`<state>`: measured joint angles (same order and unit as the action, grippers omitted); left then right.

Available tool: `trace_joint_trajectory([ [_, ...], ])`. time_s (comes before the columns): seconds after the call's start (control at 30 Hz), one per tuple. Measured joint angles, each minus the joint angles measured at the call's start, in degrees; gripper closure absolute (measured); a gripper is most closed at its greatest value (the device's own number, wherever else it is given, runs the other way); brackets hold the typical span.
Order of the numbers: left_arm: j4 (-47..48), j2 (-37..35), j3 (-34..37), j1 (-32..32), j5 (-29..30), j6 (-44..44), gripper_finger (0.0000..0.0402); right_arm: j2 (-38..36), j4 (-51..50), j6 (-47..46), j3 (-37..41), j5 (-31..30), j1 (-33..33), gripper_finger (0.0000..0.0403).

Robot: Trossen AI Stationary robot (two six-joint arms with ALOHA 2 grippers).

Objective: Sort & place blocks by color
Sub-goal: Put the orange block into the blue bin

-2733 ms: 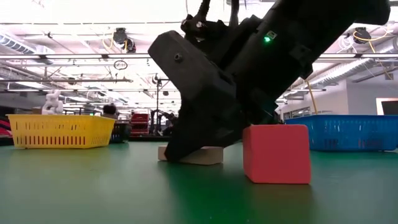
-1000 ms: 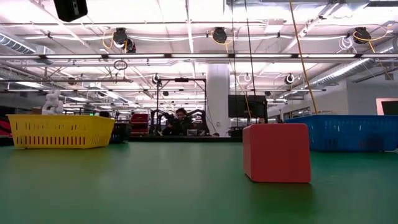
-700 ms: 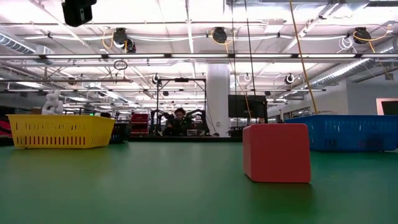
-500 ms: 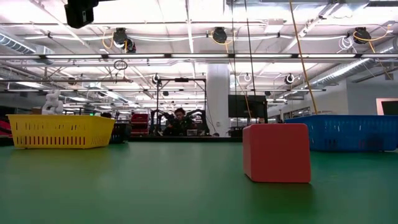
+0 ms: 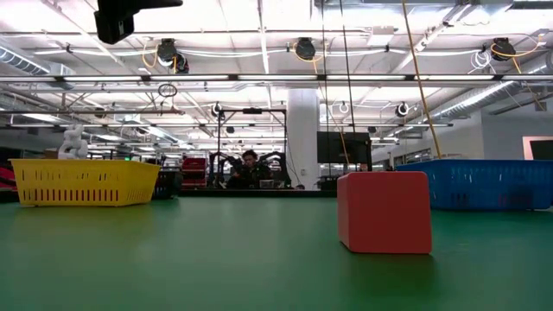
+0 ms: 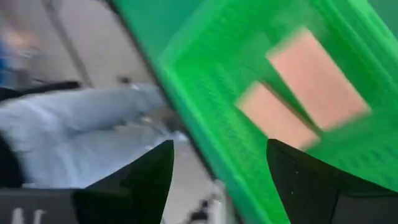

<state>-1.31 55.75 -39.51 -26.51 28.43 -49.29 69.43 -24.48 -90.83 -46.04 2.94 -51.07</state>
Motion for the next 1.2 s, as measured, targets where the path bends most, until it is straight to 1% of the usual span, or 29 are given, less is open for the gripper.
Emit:
trace_joint_trajectory([
  [0.1, -0.21, 1.15, 0.00, -0.54, -0.29, 0.12, 0.0163, -1.99, 4.93, 2.32, 0.00, -5.65, 1.16, 0.0163],
  [0.17, -0.03, 2.22, 0.00, -1.01, -0.42, -0.01, 0.0163, -2.62, 8.64, 5.87, 0.00, -10.09, 2.35, 0.0166],
  [0.33, -0.08, 4.76, 0.00, -2.17, -0.59, -1.84, 0.0163, -2.41, 16.44, 17.30, -0.02, -19.00, 5.76, 0.0167],
  [0.47, -0.22, 6.33, 0.00, -2.70, -2.98, -4.07, 0.0163, -0.20, 22.86, 27.56, -0.02, -23.74, 8.66, 0.0167],
  [0.57, -0.10, 6.93, 0.00, -3.37, -3.60, -5.56, 0.0163, 3.57, 29.46, 32.54, -0.04, -23.78, 11.31, 0.0166],
  [0.67, -0.30, 6.91, 0.00, -4.41, -4.18, -5.93, 0.0163, 7.70, 33.45, 34.80, -0.02, -21.01, 13.51, 0.0155],
  [0.73, -0.25, 6.91, 0.00, -5.19, -4.21, -5.95, 0.0163, 10.21, 34.64, 36.07, -0.02, -19.21, 14.79, 0.0143],
  [0.83, -0.25, 6.91, 0.00, -6.61, -4.22, -5.95, 0.0163, 13.93, 34.98, 38.63, -0.02, -18.90, 15.62, 0.0127],
  [0.93, -0.25, 6.91, 0.00, -7.90, -4.64, -5.22, 0.0163, 17.72, 38.72, 44.56, -0.02, -18.67, 15.91, 0.0117],
  [1.1, -0.25, 6.91, 0.00, -9.57, -4.73, -4.42, 0.0163, 24.10, 50.79, 57.15, -0.02, -19.10, 15.98, 0.0117],
  [1.2, -0.16, 6.91, 0.00, -10.25, -4.75, -4.78, 0.0163, 27.72, 56.55, 61.83, -0.05, -19.21, 16.19, 0.0120],
])
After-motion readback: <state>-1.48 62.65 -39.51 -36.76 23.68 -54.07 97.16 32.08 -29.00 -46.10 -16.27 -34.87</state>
